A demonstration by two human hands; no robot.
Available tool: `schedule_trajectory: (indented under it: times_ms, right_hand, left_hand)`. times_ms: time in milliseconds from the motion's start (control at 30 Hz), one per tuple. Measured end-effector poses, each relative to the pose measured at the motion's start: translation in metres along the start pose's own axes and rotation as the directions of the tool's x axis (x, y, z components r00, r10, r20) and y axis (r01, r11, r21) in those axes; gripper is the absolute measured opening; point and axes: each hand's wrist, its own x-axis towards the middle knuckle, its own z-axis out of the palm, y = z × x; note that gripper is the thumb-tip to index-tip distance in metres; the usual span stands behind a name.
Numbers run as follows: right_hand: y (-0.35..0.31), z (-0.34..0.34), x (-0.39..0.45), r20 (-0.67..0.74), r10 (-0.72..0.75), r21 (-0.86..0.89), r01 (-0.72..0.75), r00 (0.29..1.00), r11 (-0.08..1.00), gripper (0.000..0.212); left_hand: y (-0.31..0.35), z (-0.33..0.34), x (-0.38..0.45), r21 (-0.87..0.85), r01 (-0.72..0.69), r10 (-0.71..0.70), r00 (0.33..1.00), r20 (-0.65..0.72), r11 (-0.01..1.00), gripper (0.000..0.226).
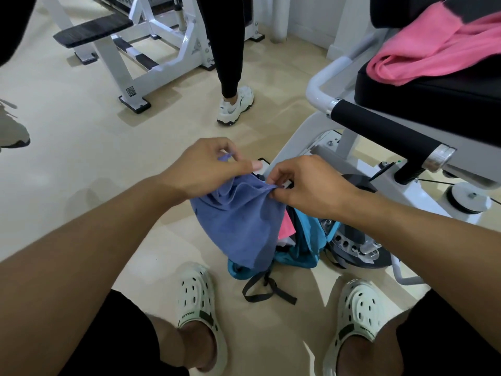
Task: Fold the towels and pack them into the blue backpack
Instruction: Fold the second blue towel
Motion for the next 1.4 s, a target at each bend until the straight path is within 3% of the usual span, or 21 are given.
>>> schedule_trajectory:
  times_ms: [133,233,367,467,667,767,933,1000,1167,1300,1400]
  right_hand:
    - [-0.008,0.0,-0.006,-0.076,-0.049,0.086,0.056,0.996,0.995,0.008]
    - [-0.007,0.0,-0.007,-0.094,-0.069,0.105,0.079,0.993,0.991,0.01]
    - [-0.01,-0.003,-0.007,-0.087,-0.073,0.086,0.081,0.994,0.993,0.012]
    - [-0.005,0.0,-0.005,-0.1,-0.003,0.022,0.005,0.995,1.0,0.023]
    - [0.012,-0.002,0.005,-0.181,0.176,0.002,-0.178,0.968,0.984,0.02]
    - [0.013,-0.003,0.007,-0.194,0.175,0.12,-0.154,0.965,0.981,0.024]
    - [0.005,-0.003,0.006,-0.078,0.048,0.3,-0.022,0.996,0.954,0.026]
    - [0.002,-0.002,0.004,-0.049,-0.021,0.26,0.033,0.999,0.965,0.023]
    - [0.003,-0.001,-0.003,0.055,-0.116,-0.114,0.122,0.992,0.986,0.009]
    - [0.008,-0.004,0.0,0.113,-0.026,-0.193,0.048,0.993,0.98,0.004]
    - [0.01,-0.006,0.001,0.028,0.017,-0.123,-0.013,0.999,0.992,0.014]
  left_hand:
    - [0.003,0.005,-0.004,0.151,-0.096,0.059,0.97,0.234,0.984,0.035]
    - [0.0,0.013,-0.001,0.234,-0.188,0.142,0.969,0.201,0.954,0.029]
    - [0.002,0.016,-0.001,0.192,-0.228,0.194,0.964,0.179,0.955,0.02]
    - [0.001,0.015,-0.001,0.175,-0.207,0.175,0.968,0.181,0.962,0.02]
    - [-0.006,0.007,0.003,0.16,-0.143,0.12,0.982,0.145,0.977,0.022]
    - [-0.012,0.002,0.007,0.143,-0.097,0.082,0.991,0.106,0.985,0.019]
    - [-0.021,-0.01,0.012,0.107,0.093,-0.091,0.996,-0.022,0.99,0.025]
    - [-0.023,-0.014,0.012,0.067,0.119,-0.117,0.993,-0.022,0.991,0.025]
    - [-0.026,-0.017,0.011,0.072,0.112,-0.112,0.994,-0.01,0.991,0.022]
    - [-0.029,-0.021,0.011,0.041,0.118,-0.117,0.993,-0.016,0.992,0.02]
    - [-0.03,-0.021,0.01,0.052,0.13,-0.131,0.991,0.001,0.99,0.021]
